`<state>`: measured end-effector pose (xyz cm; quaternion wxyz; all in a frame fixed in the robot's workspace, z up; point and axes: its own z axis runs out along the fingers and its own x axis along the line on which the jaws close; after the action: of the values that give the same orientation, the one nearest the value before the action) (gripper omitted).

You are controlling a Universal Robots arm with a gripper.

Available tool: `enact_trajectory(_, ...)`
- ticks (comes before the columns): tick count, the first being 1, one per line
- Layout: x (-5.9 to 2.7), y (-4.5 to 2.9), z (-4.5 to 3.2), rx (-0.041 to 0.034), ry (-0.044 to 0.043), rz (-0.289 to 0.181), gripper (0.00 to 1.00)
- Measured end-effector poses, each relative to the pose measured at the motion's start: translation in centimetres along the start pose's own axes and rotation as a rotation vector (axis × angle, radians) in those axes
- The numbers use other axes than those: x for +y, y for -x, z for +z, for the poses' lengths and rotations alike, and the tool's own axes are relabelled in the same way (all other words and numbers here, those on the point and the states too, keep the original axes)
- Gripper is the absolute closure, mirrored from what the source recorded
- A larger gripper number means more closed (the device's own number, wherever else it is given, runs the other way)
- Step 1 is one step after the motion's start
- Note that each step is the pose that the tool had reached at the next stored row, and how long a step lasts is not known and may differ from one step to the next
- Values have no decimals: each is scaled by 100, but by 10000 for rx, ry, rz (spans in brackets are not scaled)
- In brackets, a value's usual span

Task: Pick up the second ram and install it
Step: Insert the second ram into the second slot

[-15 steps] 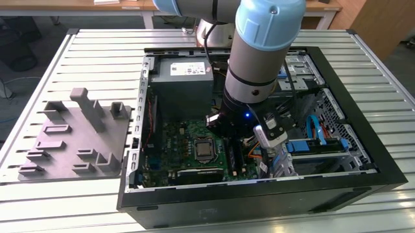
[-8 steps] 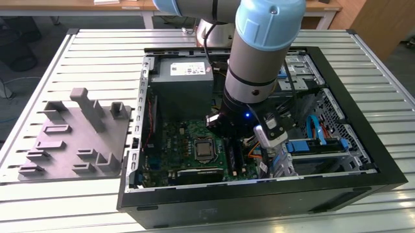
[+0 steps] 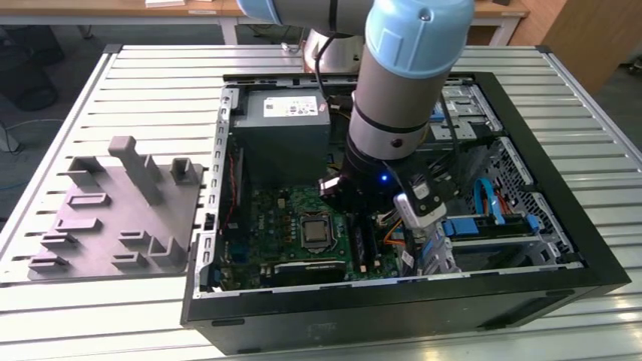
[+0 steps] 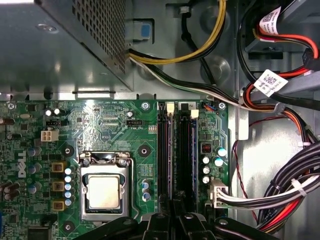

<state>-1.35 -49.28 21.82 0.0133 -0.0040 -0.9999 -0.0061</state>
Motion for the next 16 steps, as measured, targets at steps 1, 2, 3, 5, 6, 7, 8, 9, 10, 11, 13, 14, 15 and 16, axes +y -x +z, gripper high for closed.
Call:
enact_trajectory(1,0,3,0,2,-1,-37,86)
enact_trajectory(2,0,4,0,5,-2,-74,86)
enact_trajectory(3,0,6,0,7,-3,-109,86)
enact_trajectory(5,0,6,0,9,-5,-149,86)
enact_trajectory(6,0,6,0,11,-5,-158,86)
enact_trajectory(7,0,7,1,12,-7,-174,86)
enact_trajectory(8,0,9,3,16,-8,-197,86)
enact_trajectory(9,0,10,4,20,-10,-219,86)
enact_trajectory(10,0,12,5,25,-11,-244,86)
enact_trajectory(11,0,13,8,29,-13,-263,86)
enact_trajectory(13,0,13,18,35,-14,-274,86)
enact_trajectory(14,0,13,27,37,-16,-275,86)
enact_trajectory(15,0,14,38,39,-15,-276,86)
enact_trajectory(16,-1,14,48,40,-16,-276,86)
